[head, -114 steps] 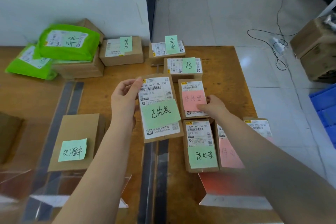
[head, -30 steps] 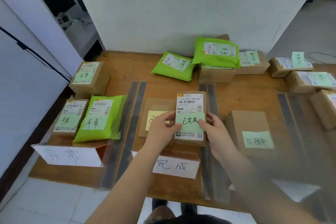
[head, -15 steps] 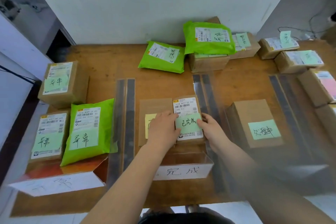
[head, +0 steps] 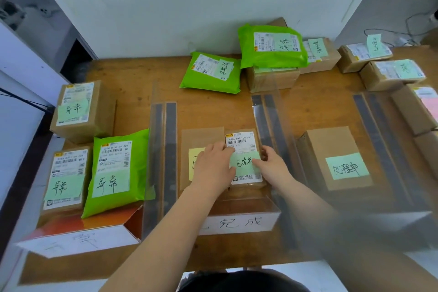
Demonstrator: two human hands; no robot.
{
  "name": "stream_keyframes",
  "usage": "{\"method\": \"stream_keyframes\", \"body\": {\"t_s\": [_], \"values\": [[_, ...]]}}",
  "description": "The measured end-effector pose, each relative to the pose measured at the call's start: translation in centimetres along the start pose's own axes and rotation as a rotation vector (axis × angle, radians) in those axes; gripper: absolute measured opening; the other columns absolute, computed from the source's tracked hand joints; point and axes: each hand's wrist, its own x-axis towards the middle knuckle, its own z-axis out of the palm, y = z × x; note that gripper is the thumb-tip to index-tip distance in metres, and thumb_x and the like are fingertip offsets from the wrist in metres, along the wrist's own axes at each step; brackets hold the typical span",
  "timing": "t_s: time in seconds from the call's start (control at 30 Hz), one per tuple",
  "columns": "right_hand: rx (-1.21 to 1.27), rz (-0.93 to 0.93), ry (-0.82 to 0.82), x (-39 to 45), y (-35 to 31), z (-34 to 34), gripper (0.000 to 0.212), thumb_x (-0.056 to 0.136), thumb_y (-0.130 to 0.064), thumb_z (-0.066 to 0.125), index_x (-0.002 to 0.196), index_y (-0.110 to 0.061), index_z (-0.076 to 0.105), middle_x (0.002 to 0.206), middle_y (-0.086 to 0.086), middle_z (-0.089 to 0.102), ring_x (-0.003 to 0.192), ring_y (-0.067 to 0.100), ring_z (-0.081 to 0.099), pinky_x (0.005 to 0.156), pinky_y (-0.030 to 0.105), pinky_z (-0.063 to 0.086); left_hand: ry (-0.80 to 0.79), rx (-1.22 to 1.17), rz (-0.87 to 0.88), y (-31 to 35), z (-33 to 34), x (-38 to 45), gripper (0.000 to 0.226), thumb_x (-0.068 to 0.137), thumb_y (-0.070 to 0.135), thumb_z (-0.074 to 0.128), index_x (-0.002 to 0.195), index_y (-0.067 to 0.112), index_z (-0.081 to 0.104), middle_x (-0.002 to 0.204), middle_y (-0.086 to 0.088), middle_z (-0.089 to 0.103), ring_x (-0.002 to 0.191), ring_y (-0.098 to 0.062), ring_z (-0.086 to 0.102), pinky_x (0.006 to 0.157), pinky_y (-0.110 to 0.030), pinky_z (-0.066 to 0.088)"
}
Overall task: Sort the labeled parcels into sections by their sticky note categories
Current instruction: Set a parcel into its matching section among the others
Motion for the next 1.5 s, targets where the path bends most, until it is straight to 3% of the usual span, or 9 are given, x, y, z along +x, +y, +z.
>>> {"method": "stream_keyframes", "body": {"t_s": [0.07,0.1,0.2,0.27,0.77,1.07,1.13,1.33,1.5], "values": [[-0.112,-0.107,0.040,-0.1,-1.1,-0.6,0.044,0.093,-0.011,0.054,0.136,-0.012,0.042,0.133,0.005,0.052,0.111,0.017,0.057,0.059,0.008,0.042,0.021,-0.042,-0.020,0.0,-0.9,0.3,0.050,0.092,0.029,0.051,0.139,0.021,0.037,0.139,0.001,0.042,0.128,-0.020,0.037,0.101,-0.033,0.036],[-0.172,-0.165,0.051,0.0,-1.8,-0.9,0.044,0.093,-0.012,0.054,0.135,-0.013,0.043,0.134,0.005,0.050,0.118,0.019,0.053,0.068,0.008,0.043,0.040,-0.056,-0.030,0.0,-1.6,0.6,0.051,0.093,0.029,0.050,0.141,0.021,0.034,0.142,0.000,0.040,0.130,-0.020,0.034,0.102,-0.033,0.034],[-0.327,-0.289,0.049,0.7,-4.5,-2.0,0.053,0.093,-0.020,0.055,0.141,-0.012,0.036,0.145,0.006,0.039,0.135,0.022,0.037,0.104,0.030,0.034,0.121,0.003,-0.042,-0.5,-3.8,2.2,0.052,0.094,0.028,0.048,0.142,0.018,0.031,0.145,-0.002,0.037,0.131,-0.023,0.033,0.103,-0.035,0.034],[-0.362,-0.327,0.031,1.6,-6.4,-2.5,0.056,0.094,-0.023,0.054,0.145,-0.013,0.032,0.150,0.006,0.033,0.138,0.021,0.032,0.109,0.032,0.029,0.164,0.042,-0.069,-1.1,-5.4,3.9,0.056,0.093,0.029,0.049,0.144,0.017,0.028,0.146,-0.003,0.035,0.132,-0.024,0.034,0.103,-0.038,0.034],[-0.236,-0.149,0.067,16.3,-12.5,0.5,0.053,0.088,-0.027,0.062,0.131,-0.003,0.043,0.132,0.017,0.050,0.120,0.033,0.049,0.086,0.030,0.038,0.151,-0.143,-0.344,-9.1,-6.2,17.9,0.066,0.088,0.039,0.057,0.143,0.015,0.031,0.146,-0.007,0.035,0.132,-0.030,0.033,0.103,-0.043,0.035],[-0.104,-0.100,0.152,21.9,-12.4,2.3,0.053,0.086,-0.025,0.064,0.129,-0.001,0.045,0.130,0.019,0.054,0.120,0.035,0.050,0.098,0.039,0.042,0.232,-0.382,-0.531,-12.5,-3.3,23.0,0.077,0.088,0.039,0.058,0.146,0.004,0.022,0.148,-0.016,0.032,0.135,-0.036,0.030,0.108,-0.046,0.029],[-0.087,-0.110,0.175,22.4,-12.4,2.6,0.049,0.086,-0.024,0.064,0.126,-0.001,0.047,0.128,0.018,0.056,0.119,0.035,0.052,0.097,0.040,0.043,0.255,-0.441,-0.541,-12.6,-2.5,23.3,0.070,0.087,0.039,0.059,0.141,0.005,0.031,0.141,-0.018,0.040,0.129,-0.037,0.036,0.103,-0.046,0.033],[-0.031,-0.103,0.225,22.2,-12.4,3.0,0.035,0.090,-0.022,0.060,0.118,-0.001,0.056,0.115,0.015,0.063,0.108,0.032,0.057,0.078,0.028,0.040,0.383,-0.666,-0.546,-12.4,-2.4,22.0,0.046,0.088,0.026,0.061,0.126,0.004,0.050,0.123,-0.016,0.048,0.114,-0.028,0.046,0.088,-0.030,0.036],[0.175,-0.054,0.215,20.3,-12.3,3.5,0.040,0.083,-0.023,0.068,0.116,-0.003,0.057,0.112,0.014,0.063,0.102,0.029,0.060,0.091,0.041,0.049,0.547,-0.824,-0.584,-12.0,-3.4,19.1,0.047,0.085,0.019,0.066,0.126,0.004,0.051,0.121,-0.011,0.048,0.099,-0.017,0.049,0.076,-0.014,0.032]]}}
